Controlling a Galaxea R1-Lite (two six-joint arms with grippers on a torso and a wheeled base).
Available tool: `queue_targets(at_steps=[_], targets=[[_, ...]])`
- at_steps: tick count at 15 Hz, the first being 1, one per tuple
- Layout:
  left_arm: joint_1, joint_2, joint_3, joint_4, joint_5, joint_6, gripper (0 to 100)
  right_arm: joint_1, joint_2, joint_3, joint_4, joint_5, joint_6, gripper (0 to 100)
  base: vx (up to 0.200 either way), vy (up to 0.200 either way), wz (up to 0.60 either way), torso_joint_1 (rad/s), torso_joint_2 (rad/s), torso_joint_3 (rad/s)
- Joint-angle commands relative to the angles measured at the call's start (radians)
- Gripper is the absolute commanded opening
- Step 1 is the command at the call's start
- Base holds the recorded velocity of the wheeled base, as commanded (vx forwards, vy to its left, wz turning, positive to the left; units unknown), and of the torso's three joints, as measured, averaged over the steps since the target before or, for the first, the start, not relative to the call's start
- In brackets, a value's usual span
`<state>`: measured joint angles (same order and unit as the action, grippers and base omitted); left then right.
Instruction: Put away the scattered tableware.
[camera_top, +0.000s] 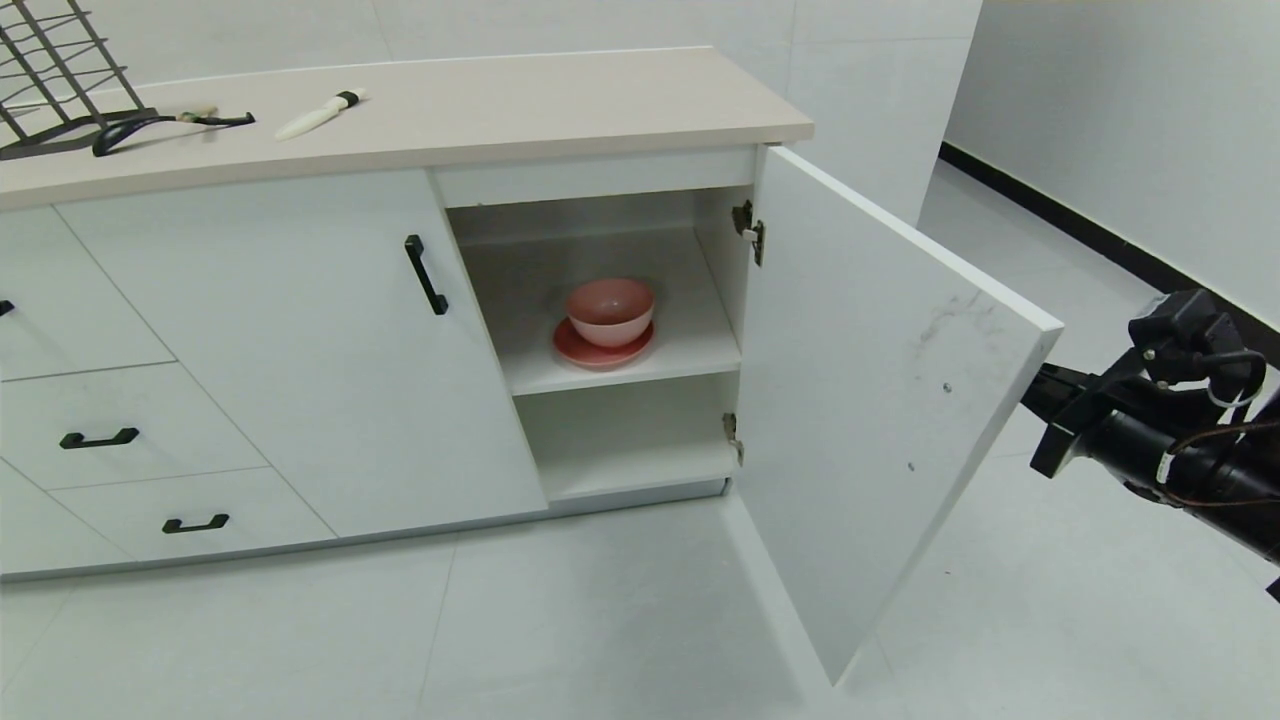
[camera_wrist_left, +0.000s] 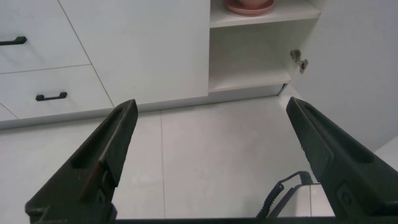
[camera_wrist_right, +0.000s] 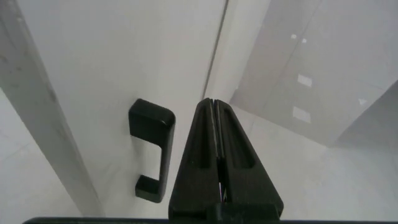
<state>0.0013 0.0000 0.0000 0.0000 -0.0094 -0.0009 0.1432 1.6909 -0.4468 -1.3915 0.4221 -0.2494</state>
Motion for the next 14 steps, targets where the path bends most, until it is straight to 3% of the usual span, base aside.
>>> queue_targets(at_steps=[1, 4, 7, 14], targets=[[0.0, 0.0, 0.0, 0.0, 0.0, -0.001, 100, 0.044, 0.006, -0.003, -0.001, 0.001, -0.001, 0, 0.0, 0.0, 0.0, 0.0, 0.0, 0.0], [0.0, 0.0, 0.0, 0.0, 0.0, -0.001, 100, 0.098, 0.003, 0.005, -0.001, 0.0, -0.002, 0, 0.0, 0.0, 0.0, 0.0, 0.0, 0.0], [0.0, 0.0, 0.0, -0.002, 0.0, -0.028, 100, 0.127, 0.004, 0.008, -0.003, 0.0, -0.002, 0, 0.0, 0.0, 0.0, 0.0, 0.0, 0.0], [0.0, 0.0, 0.0, -0.002, 0.002, -0.024, 100, 0.237, 0.046, -0.032, -0.003, 0.0, -0.001, 0, 0.0, 0.0, 0.0, 0.0, 0.0, 0.0]])
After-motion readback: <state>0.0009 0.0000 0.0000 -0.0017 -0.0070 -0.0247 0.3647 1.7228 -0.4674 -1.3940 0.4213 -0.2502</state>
